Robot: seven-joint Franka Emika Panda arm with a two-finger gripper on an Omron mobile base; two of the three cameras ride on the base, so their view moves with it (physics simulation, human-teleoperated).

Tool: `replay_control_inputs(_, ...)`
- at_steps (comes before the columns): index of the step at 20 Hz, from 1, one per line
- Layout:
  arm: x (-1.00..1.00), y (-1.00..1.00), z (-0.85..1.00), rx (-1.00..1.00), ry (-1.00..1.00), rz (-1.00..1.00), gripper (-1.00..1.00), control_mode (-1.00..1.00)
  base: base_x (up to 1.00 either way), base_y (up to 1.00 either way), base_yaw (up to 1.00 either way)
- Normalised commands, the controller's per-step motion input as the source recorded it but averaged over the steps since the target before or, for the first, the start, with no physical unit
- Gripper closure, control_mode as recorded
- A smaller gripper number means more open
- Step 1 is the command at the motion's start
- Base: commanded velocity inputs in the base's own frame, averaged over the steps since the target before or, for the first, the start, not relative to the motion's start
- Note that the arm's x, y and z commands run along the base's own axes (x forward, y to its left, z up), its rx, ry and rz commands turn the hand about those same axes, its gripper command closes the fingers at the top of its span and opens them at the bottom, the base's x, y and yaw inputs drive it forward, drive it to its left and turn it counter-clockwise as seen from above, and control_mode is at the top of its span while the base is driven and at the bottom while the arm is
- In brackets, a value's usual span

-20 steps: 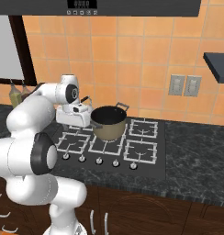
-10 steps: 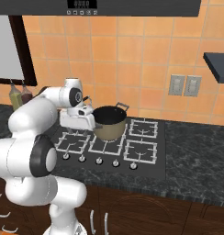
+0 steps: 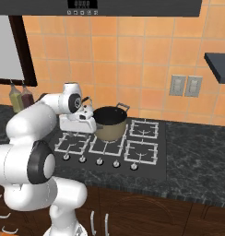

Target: Pick the kettle from the counter and place it on a stove burner. Then turn the burner on.

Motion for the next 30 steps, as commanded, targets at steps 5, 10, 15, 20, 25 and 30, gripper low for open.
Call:
replay_control_inputs(5,-0.06,0.04,-0.14,0.0,0.0,0.12,-1.0,-1.0,0.0,0.0,0.0)
replay_control_inputs(10,-0.01,0.0,-0.4,0.04,0.0,0.14,-1.0,-1.0,0.0,0.0,0.0)
replay_control_inputs(15,-0.18,0.0,-0.26,0.14,-0.08,0.09,-1.0,-1.0,0.0,0.0,0.0)
replay_control_inputs(20,-0.14,0.0,-0.24,0.06,-0.05,0.06,-1.0,-1.0,0.0,0.0,0.0)
replay_control_inputs(25,0.0,0.0,-0.35,0.0,0.0,0.03,-1.0,-1.0,0.0,0.0,0.0)
replay_control_inputs(30,0.11,0.0,-0.49,0.0,0.03,0.0,-1.0,-1.0,0.0,0.0,0.0)
